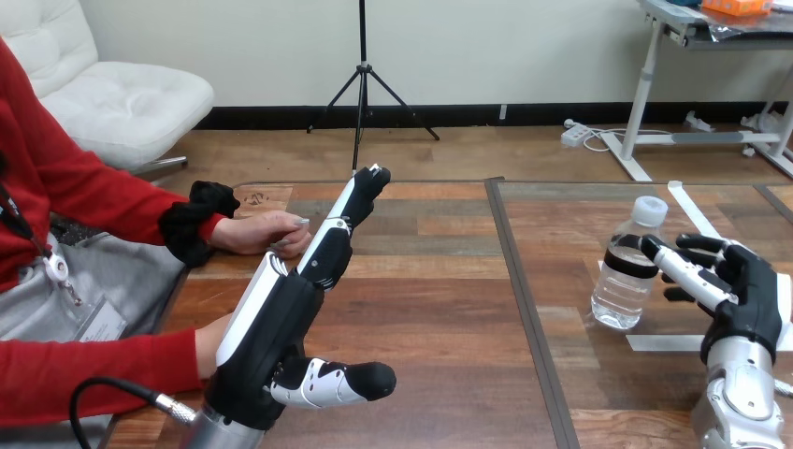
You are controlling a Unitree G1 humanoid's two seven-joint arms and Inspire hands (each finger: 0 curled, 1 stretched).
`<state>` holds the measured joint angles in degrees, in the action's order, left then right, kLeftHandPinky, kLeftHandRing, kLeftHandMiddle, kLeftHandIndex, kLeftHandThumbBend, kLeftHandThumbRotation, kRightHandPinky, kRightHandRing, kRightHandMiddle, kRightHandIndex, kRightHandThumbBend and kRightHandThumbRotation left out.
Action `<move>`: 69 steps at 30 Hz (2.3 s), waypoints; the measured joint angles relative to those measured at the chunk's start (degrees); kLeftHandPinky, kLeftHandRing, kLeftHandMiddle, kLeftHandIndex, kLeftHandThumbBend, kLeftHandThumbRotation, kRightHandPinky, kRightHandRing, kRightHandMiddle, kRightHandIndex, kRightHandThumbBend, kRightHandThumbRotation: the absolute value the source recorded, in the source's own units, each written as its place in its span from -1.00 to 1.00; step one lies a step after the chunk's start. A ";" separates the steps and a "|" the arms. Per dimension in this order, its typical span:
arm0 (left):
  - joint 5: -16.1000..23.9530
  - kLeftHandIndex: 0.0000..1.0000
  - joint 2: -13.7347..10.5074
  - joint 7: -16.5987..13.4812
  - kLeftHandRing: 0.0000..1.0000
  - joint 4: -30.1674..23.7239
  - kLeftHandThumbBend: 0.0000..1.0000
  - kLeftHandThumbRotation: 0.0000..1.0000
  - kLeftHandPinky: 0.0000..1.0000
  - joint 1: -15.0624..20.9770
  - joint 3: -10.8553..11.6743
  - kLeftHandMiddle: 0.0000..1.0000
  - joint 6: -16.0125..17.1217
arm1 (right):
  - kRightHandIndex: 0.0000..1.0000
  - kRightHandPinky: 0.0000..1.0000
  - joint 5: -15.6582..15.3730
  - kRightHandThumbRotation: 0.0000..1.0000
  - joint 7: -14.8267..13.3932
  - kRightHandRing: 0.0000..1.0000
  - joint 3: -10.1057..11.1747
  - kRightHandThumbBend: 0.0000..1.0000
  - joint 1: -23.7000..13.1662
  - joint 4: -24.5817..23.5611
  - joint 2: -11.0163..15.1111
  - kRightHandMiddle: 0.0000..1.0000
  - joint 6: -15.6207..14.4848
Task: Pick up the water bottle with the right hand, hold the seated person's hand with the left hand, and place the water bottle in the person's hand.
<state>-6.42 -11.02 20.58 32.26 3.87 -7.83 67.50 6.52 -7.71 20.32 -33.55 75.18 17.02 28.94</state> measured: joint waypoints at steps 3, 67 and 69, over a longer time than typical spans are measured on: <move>-0.01 1.00 0.00 0.00 1.00 0.00 1.00 0.51 1.00 0.00 0.00 1.00 -0.03 | -0.15 -0.33 0.00 -1.00 0.17 -0.22 -0.07 0.73 0.00 -0.50 -0.51 -0.07 0.85; 0.08 1.00 0.02 0.44 1.00 -0.03 1.00 0.53 1.00 0.13 0.18 1.00 -1.19 | 0.99 0.88 -8.18 -0.37 5.33 0.98 -9.20 1.00 3.94 -9.19 -2.77 0.95 1.13; 0.08 1.00 0.02 0.44 1.00 -0.03 1.00 0.53 1.00 0.14 0.18 1.00 -1.19 | 0.99 0.90 -8.45 -0.33 5.42 0.99 -9.28 1.00 4.03 -9.19 -2.65 0.96 1.13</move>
<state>-6.35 -11.01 21.03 32.23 4.01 -7.65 66.31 -1.93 -2.29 11.04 -29.52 65.99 14.37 30.07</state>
